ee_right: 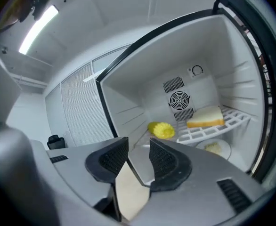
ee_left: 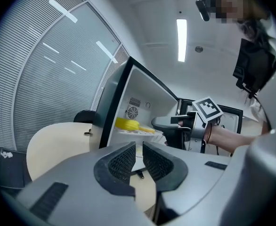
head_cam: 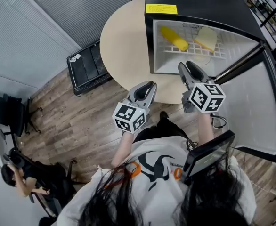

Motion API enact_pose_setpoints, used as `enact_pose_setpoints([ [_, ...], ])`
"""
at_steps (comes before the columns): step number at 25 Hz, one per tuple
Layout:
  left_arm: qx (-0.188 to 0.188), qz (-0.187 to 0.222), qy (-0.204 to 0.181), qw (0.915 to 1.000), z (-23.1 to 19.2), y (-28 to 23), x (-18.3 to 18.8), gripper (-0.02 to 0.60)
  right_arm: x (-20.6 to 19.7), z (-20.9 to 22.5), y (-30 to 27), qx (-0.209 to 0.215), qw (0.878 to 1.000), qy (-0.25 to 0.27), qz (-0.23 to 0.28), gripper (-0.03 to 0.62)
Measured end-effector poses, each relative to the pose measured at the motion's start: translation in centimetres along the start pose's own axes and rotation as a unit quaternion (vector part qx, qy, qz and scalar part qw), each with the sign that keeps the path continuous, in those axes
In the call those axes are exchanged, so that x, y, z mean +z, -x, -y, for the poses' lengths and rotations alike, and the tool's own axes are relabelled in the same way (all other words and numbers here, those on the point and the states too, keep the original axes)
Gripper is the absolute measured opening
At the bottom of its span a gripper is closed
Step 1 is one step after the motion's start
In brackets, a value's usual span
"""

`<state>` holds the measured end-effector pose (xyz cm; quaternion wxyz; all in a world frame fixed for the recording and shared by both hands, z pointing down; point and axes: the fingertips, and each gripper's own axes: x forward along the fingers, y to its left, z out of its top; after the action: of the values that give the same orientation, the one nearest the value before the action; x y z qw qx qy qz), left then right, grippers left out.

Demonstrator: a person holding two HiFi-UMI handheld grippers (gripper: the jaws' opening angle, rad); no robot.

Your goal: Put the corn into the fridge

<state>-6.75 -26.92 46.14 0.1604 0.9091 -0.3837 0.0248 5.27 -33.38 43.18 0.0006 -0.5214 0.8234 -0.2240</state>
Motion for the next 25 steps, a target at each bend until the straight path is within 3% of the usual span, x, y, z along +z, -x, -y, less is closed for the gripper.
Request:
enact_pose_setpoints([
  [13, -0.053, -0.014, -0.009, 0.9984, 4.0, 2.8, -1.7, 0.042, -6.0, -4.9, 5.5, -0.005, 0.999, -0.046, -0.017, 0.086],
  [25, -0.070, -0.006, -0.017, 0.9974, 7.0, 2.3, -1.5, 0.043, -7.2, -6.1, 8.3, 0.016, 0.998, -0.055, -0.031, 0.048],
])
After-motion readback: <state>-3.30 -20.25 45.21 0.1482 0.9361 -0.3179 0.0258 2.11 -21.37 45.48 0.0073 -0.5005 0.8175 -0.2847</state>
